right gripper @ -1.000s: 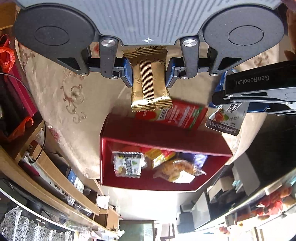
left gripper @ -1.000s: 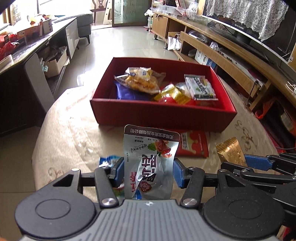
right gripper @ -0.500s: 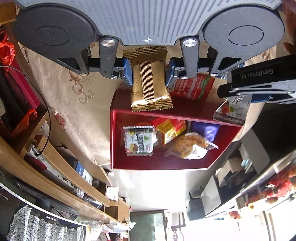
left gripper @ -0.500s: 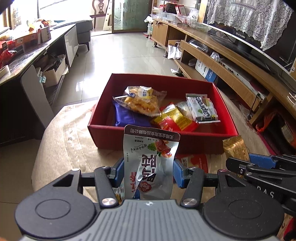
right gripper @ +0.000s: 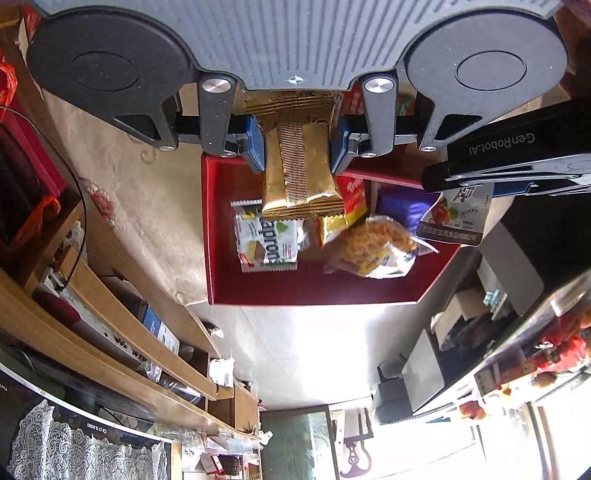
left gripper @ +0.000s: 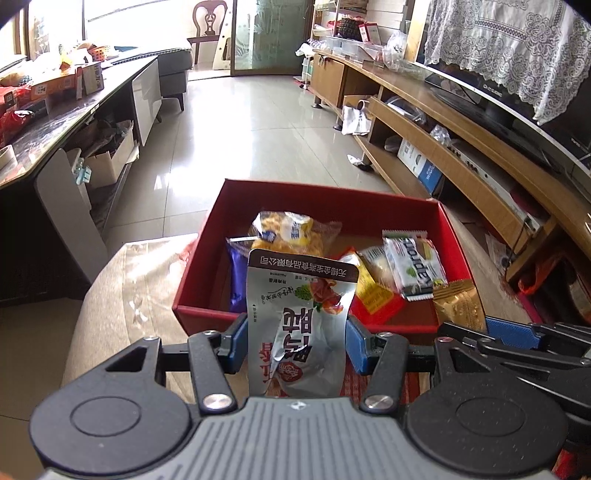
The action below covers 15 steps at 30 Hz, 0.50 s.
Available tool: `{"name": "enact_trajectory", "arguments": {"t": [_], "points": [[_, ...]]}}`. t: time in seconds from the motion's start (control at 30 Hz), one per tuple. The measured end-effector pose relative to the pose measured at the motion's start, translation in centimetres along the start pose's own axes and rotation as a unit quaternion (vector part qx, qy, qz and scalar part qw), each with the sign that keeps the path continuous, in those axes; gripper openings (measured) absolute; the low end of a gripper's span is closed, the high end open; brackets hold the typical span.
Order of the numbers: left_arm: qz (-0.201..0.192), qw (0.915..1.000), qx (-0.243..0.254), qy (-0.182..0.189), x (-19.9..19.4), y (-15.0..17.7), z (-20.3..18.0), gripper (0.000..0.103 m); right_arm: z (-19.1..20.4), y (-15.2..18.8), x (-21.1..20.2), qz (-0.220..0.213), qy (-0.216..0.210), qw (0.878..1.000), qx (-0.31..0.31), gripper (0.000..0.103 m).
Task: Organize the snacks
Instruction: 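Carry the gold bar and white pouch over the red box with both tools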
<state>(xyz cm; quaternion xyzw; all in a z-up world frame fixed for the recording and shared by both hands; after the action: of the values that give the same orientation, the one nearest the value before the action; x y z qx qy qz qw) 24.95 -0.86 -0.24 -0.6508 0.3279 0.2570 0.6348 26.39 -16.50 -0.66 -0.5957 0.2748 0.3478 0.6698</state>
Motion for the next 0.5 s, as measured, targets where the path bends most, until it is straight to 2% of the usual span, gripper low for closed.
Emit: {"name": "enact_trajectory", "arguments": {"t": [0.5], "points": [[0.003, 0.9999, -0.007, -0.012, 2.6, -2.3, 0.8, 0.048, -0.3, -2.6, 2.4, -0.007, 0.004, 1.000, 0.008, 0.046]]}}
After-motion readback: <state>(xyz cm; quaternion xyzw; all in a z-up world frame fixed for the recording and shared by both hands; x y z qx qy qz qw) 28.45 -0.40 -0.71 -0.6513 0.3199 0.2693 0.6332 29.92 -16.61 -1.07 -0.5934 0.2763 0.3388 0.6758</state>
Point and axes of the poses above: each gripper's, at about its wrist camera, not at the fingertips, and x roughly the way its jaws point, z to its left, y to its underside, the point moved 6 cm from there along x, roughly the way its jaws point, and after that the axes turned 4 degrees about x, right-handed, at the moved point
